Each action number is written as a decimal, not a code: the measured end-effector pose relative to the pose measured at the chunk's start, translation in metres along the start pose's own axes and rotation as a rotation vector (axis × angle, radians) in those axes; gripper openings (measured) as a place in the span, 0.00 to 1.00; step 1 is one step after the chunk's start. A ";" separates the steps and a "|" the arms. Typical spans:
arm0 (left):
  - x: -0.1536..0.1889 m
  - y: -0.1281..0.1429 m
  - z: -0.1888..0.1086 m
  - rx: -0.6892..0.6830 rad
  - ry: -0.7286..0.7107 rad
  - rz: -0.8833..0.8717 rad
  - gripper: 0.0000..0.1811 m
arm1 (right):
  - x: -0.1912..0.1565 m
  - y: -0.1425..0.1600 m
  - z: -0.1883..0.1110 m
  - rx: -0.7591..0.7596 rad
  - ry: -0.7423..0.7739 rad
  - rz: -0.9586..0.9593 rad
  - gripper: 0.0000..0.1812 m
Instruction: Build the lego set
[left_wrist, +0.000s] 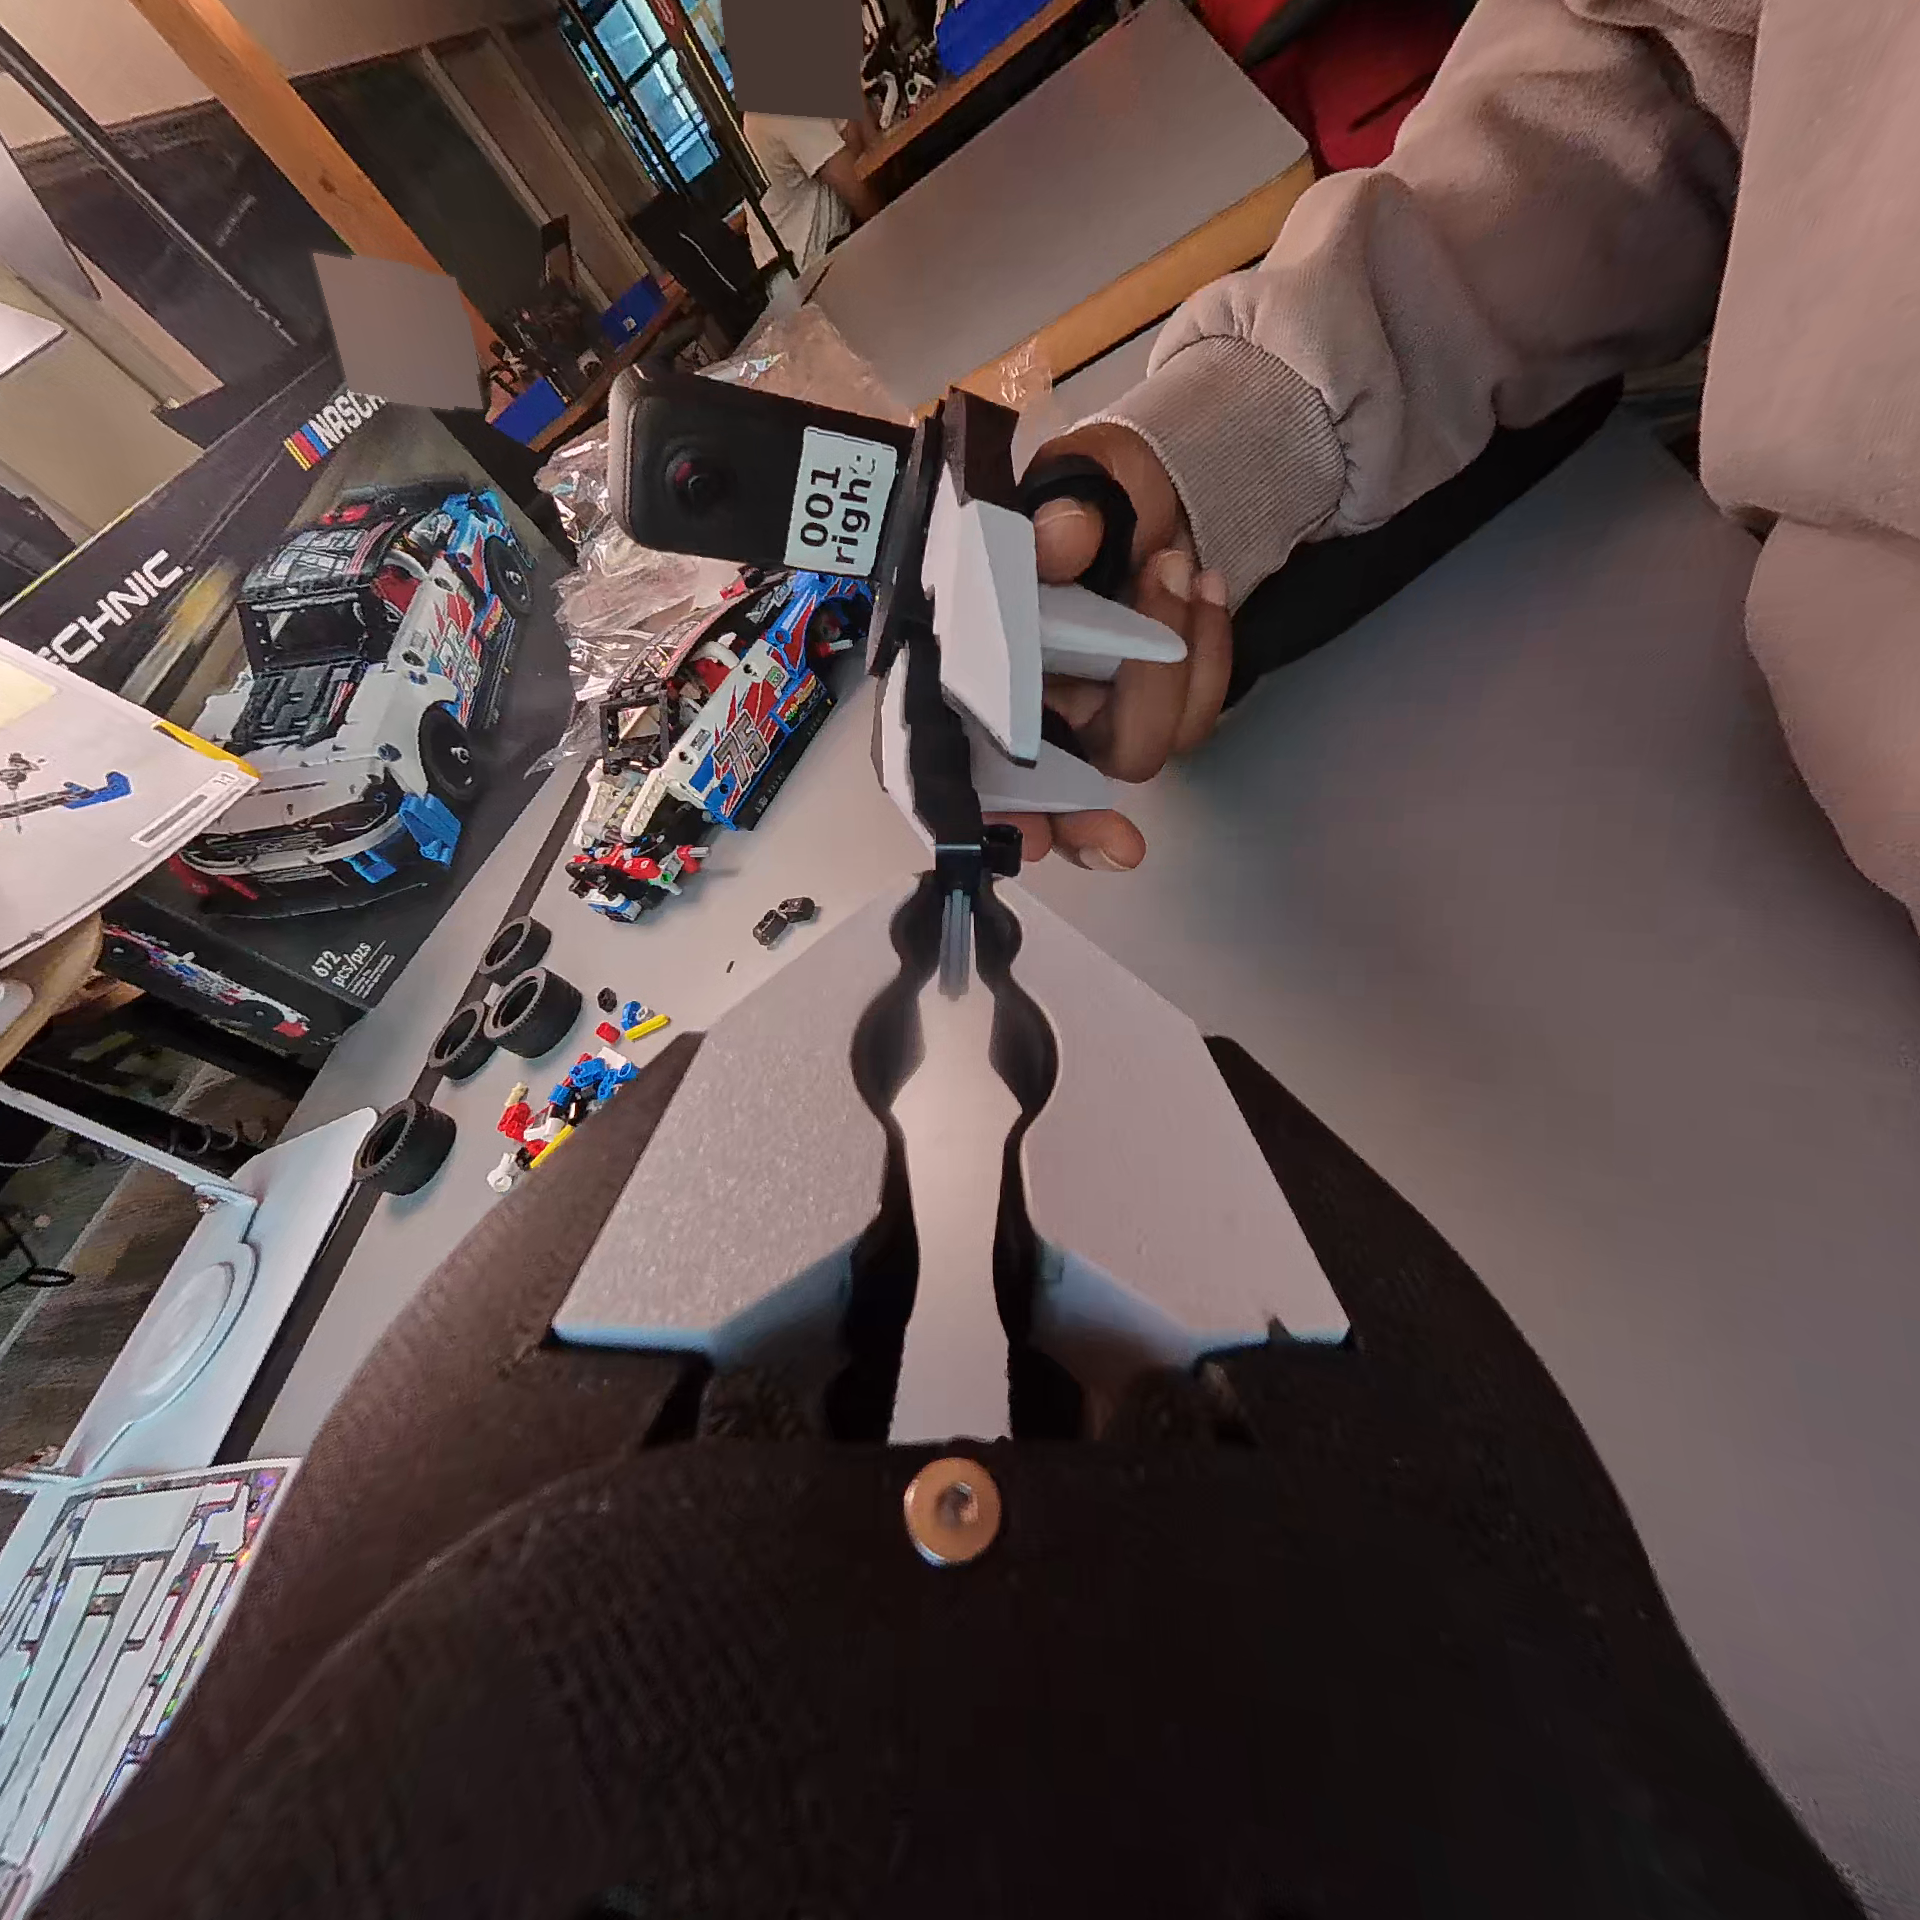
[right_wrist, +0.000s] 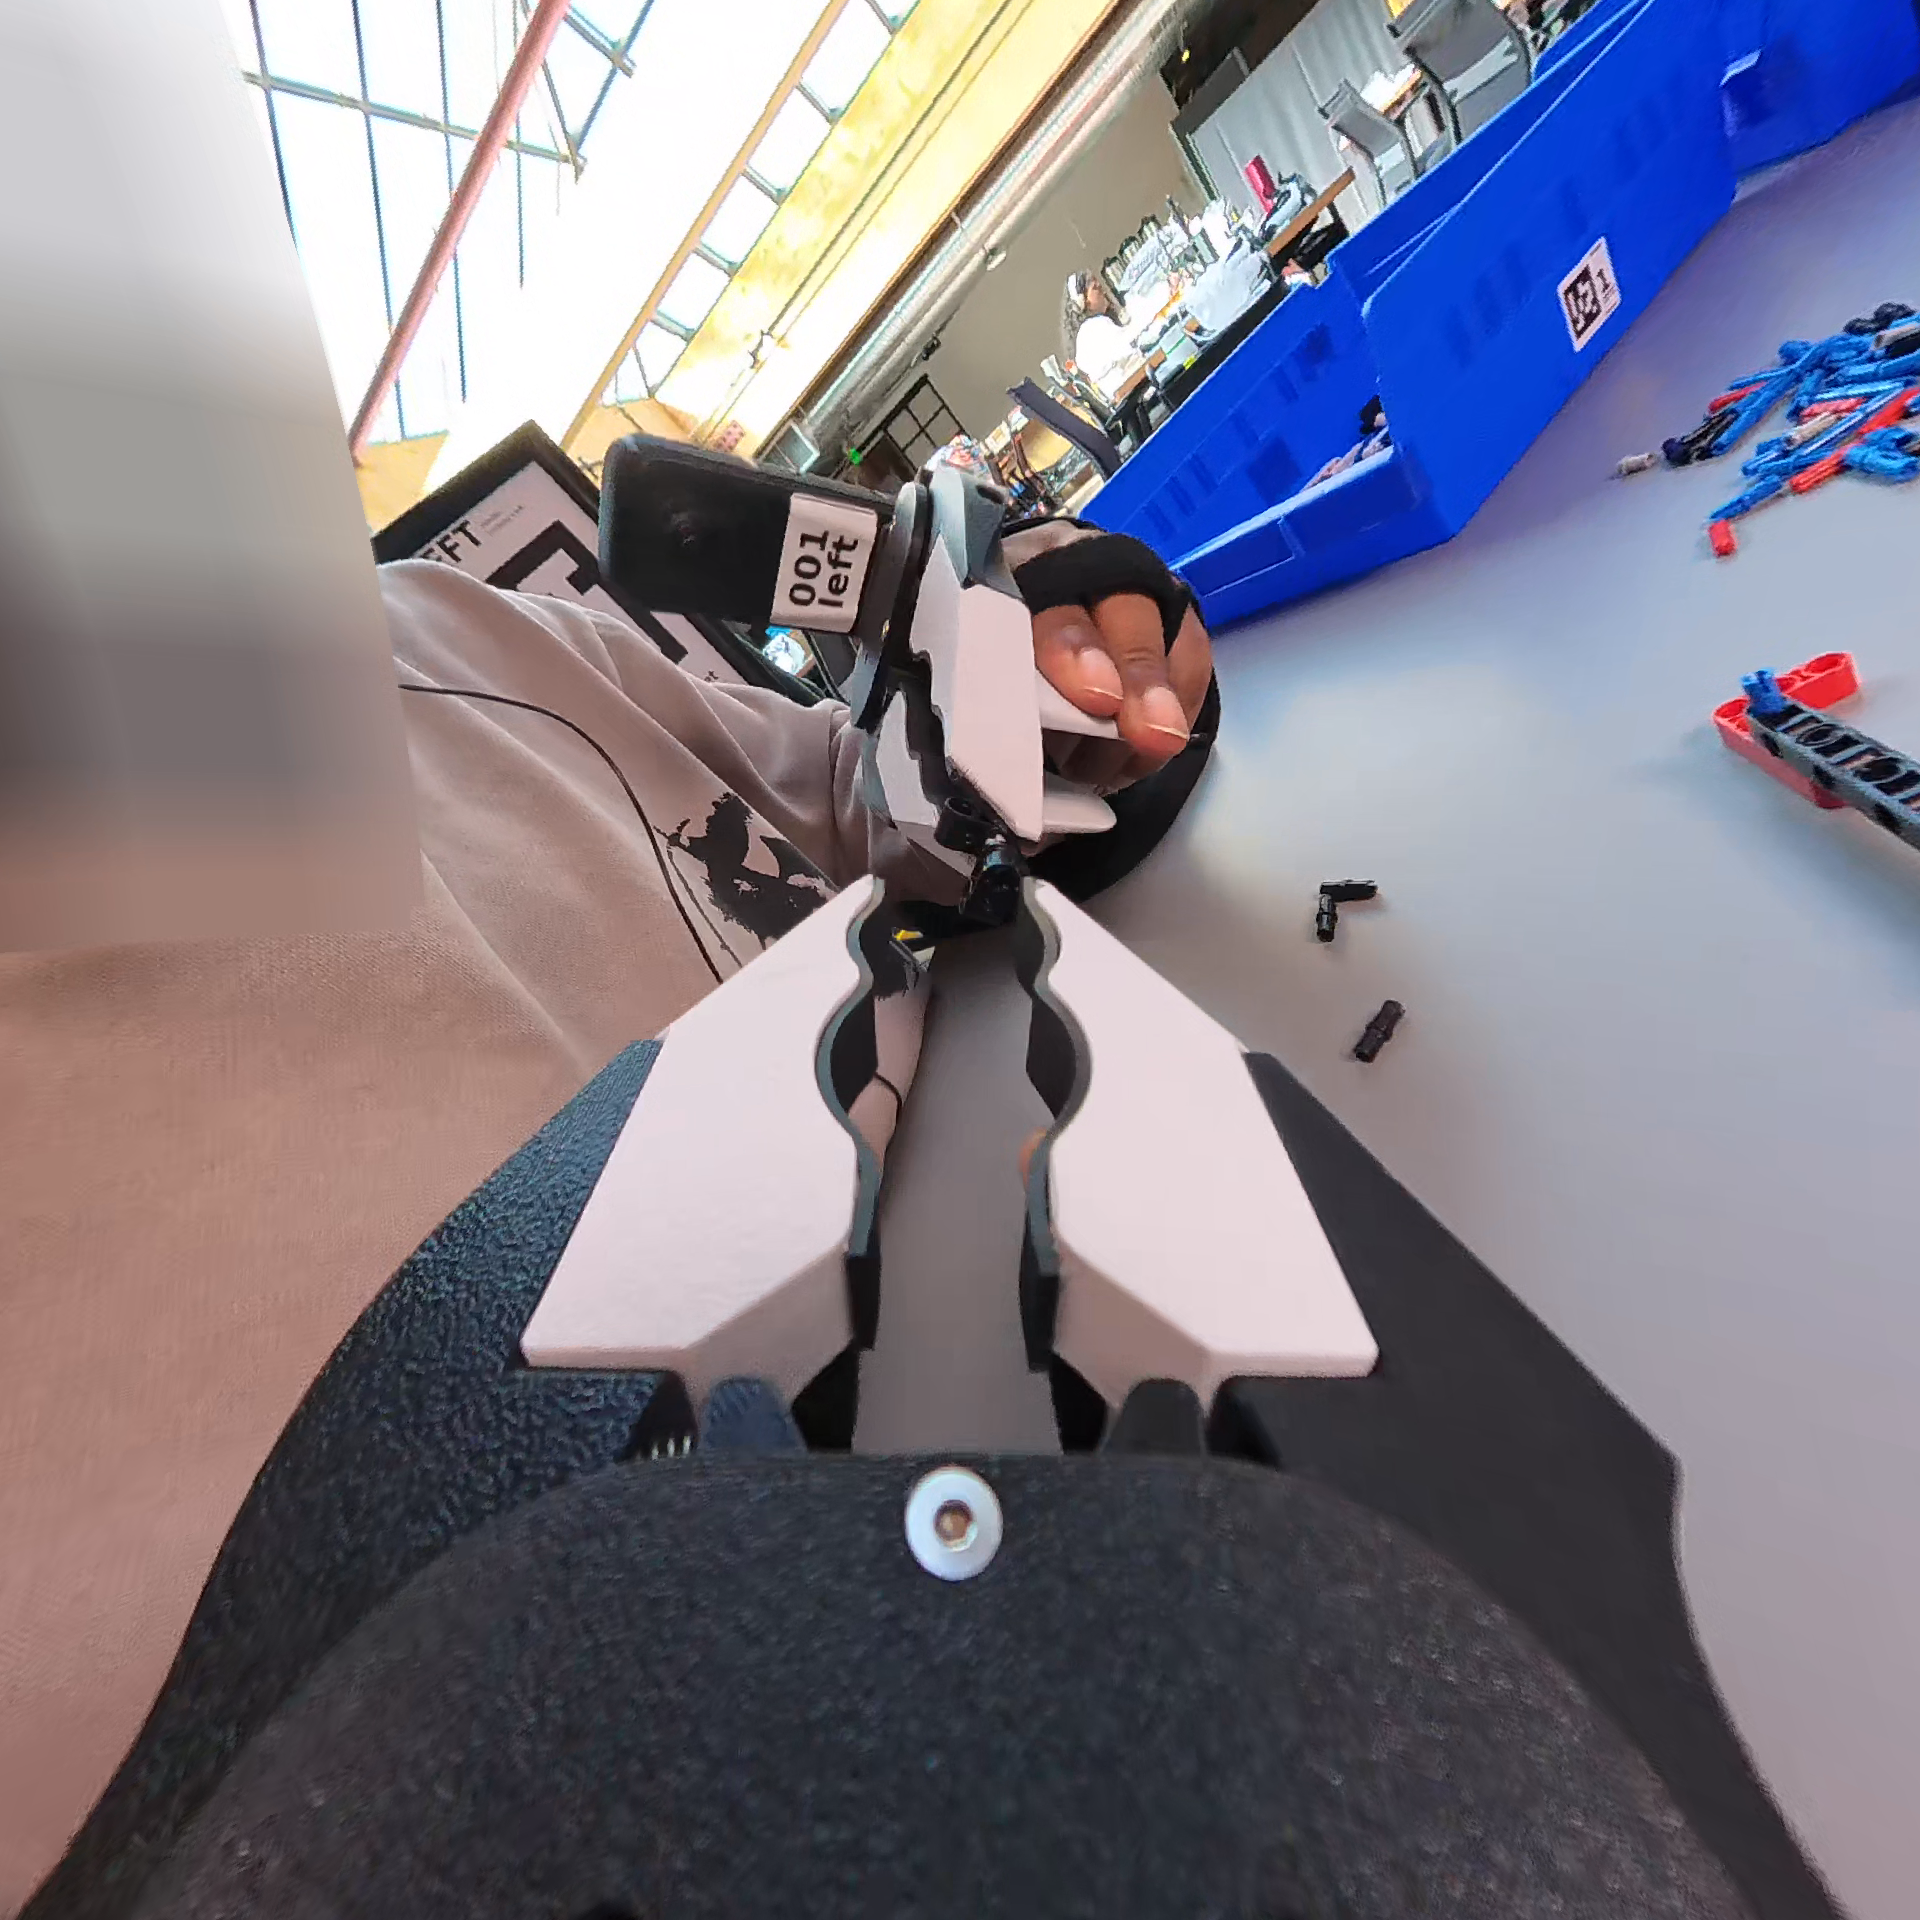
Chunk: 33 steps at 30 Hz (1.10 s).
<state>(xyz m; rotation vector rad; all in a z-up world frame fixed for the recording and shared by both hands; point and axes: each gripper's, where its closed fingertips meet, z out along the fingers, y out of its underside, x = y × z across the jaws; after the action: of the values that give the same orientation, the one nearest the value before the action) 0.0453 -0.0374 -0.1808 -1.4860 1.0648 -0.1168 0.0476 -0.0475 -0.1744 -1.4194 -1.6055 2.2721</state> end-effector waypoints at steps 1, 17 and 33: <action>0.001 0.001 0.001 -0.008 -0.003 0.013 0.03 | 0.001 0.000 -0.001 0.007 0.004 0.017 0.12; -0.002 -0.008 0.001 0.034 -0.062 0.040 0.06 | 0.004 -0.005 0.001 0.064 -0.025 0.078 0.03; 0.008 -0.004 -0.011 0.009 0.058 0.010 0.02 | 0.005 0.004 0.001 0.025 -0.032 0.103 0.02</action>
<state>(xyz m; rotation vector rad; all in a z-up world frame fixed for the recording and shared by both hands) 0.0451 -0.0517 -0.1782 -1.4763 1.1165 -0.1584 0.0454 -0.0478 -0.1808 -1.5019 -1.5414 2.3726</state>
